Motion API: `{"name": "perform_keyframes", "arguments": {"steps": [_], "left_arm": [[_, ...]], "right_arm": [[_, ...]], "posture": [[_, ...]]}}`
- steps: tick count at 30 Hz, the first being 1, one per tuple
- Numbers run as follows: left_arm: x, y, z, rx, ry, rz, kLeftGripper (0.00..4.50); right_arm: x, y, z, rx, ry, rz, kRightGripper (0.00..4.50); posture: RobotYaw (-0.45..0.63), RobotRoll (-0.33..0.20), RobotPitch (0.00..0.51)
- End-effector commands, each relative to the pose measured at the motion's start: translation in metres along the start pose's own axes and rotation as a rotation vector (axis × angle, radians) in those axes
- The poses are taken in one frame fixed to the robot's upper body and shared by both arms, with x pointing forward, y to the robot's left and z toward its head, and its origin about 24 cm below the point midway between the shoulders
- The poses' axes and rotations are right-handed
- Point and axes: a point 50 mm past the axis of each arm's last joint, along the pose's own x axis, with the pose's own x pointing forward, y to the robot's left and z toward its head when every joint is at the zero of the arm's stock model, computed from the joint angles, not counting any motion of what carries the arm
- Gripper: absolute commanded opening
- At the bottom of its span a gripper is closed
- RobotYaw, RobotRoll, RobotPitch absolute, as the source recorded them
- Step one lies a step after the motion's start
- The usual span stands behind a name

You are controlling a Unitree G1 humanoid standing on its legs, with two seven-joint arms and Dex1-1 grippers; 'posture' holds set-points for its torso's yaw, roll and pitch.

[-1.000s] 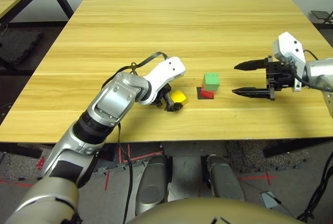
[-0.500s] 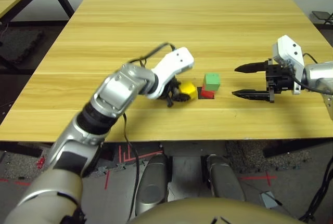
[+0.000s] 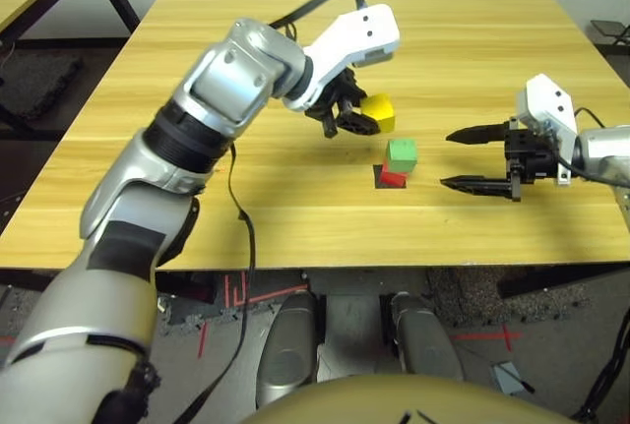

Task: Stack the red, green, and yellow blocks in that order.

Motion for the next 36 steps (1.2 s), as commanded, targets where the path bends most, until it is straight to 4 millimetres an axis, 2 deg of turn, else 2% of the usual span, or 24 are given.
{"name": "perform_keyframes", "arguments": {"steps": [1, 22, 31, 32, 36], "left_arm": [[0.008, 0.002, 0.004, 0.044, 0.027, -0.035, 2.02], [0.029, -0.001, 0.004, 0.071, 0.042, -0.096, 2.02], [0.036, 0.001, -0.003, 0.08, 0.074, -0.104, 2.02], [0.036, 0.0, -0.003, 0.08, 0.075, -0.108, 2.76], [0.033, -0.005, 0.002, 0.057, 0.025, -0.105, 4.09]], "right_arm": [[-0.004, 0.003, 0.001, -0.004, 0.0, -0.018, 4.5], [-0.006, 0.009, -0.004, 0.018, 0.003, -0.039, 4.5], [-0.008, 0.012, -0.004, 0.021, -0.001, -0.051, 4.5], [-0.008, 0.012, -0.004, 0.023, 0.0, -0.054, 4.5], [-0.011, 0.01, -0.005, 0.031, 0.003, -0.074, 4.5]], "posture": [[-0.05, -0.018, 0.086], [-0.08, -0.01, 0.104], [-0.09, -0.01, 0.107], [-0.09, -0.012, 0.106], [-0.07, -0.021, 0.093]]}}
